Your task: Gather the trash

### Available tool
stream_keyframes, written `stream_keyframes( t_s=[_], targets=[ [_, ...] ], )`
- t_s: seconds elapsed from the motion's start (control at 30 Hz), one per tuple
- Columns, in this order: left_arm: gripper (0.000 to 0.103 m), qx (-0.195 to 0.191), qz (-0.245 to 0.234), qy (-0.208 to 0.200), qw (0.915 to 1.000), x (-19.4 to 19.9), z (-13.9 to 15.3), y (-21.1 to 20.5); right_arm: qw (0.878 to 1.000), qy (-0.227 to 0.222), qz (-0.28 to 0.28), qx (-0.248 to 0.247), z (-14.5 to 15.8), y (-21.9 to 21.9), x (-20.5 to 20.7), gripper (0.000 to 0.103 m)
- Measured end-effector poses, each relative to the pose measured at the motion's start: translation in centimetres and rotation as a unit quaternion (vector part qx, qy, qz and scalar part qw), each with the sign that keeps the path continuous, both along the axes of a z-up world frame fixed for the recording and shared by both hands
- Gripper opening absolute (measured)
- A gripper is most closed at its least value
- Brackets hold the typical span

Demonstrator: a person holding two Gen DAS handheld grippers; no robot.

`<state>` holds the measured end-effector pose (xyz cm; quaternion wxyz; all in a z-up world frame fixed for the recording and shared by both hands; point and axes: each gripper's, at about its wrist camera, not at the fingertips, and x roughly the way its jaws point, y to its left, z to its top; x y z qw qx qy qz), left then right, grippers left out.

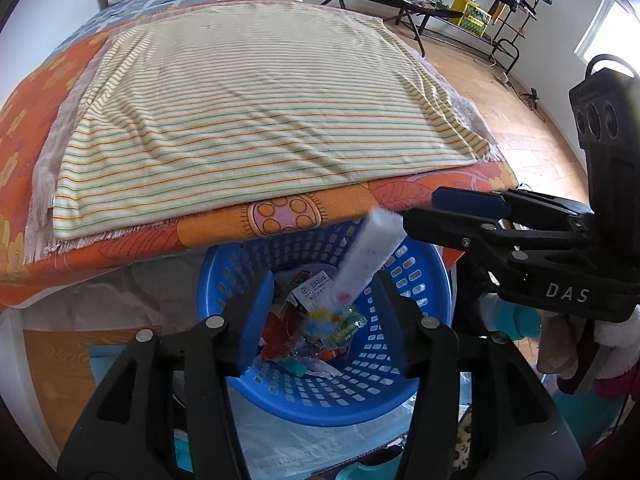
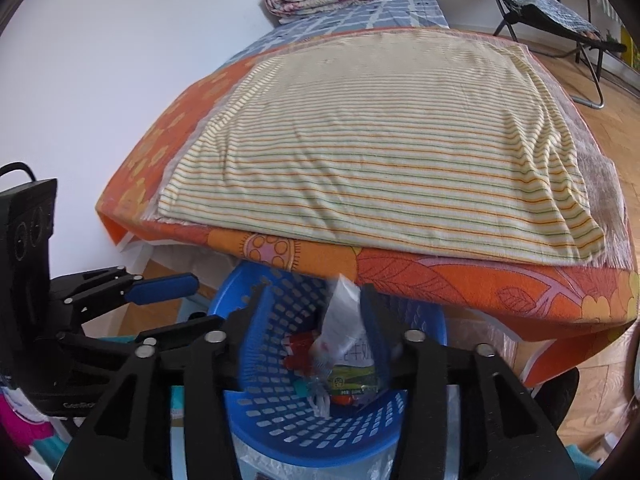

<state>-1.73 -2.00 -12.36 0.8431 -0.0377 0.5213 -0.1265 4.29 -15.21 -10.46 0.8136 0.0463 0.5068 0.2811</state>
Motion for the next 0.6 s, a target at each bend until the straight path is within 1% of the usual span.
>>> stream_keyframes(
  t_s=[0.03, 0.07, 0.2, 0.23, 0.27, 0.3, 0.37, 0.4, 0.6],
  targets=[
    [0.055, 0.001, 0.001, 0.001, 1.0, 0.0, 0.0, 0.0, 1.0, 0.001, -0.002, -0.002, 0.0, 0.0, 0.0, 0.057],
    [0.059, 0.002, 0.002, 0.001, 1.0, 0.0, -0.1, 0.0, 1.0, 0.0, -0.005, -0.003, 0.0, 0.0, 0.0, 0.06],
    [0.065, 0.007, 0.006, 0.001, 1.0, 0.1, -0.1, 0.1, 1.0, -0.001, -0.012, -0.009, 0.1, -0.2, 0.2, 0.061],
    [0.069, 0.01, 0.008, 0.0, 0.9999, 0.1, -0.1, 0.1, 1.0, -0.001, -0.013, -0.011, 0.2, -0.2, 0.3, 0.062],
    [0.07, 0.014, 0.01, -0.003, 0.9999, 0.1, -0.1, 0.1, 1.0, -0.001, -0.015, -0.012, 0.2, -0.3, 0.3, 0.062],
    [0.07, 0.015, 0.011, -0.005, 0.9998, 0.1, 0.0, 0.1, 1.0, -0.001, -0.016, -0.013, 0.2, -0.3, 0.3, 0.063],
    [0.07, 0.017, 0.014, -0.007, 0.9997, 0.1, 0.0, 0.2, 1.0, -0.002, -0.019, -0.016, 0.2, -0.3, 0.4, 0.068],
    [0.07, 0.018, 0.017, -0.008, 0.9997, 0.2, 0.1, 0.3, 1.0, -0.003, -0.019, -0.016, 0.3, -0.3, 0.3, 0.069],
    [0.071, 0.024, 0.035, -0.024, 0.9988, 0.3, 1.0, 0.7, 0.999, -0.014, -0.025, -0.02, 0.9, -0.4, 0.4, 0.069]
  ],
)
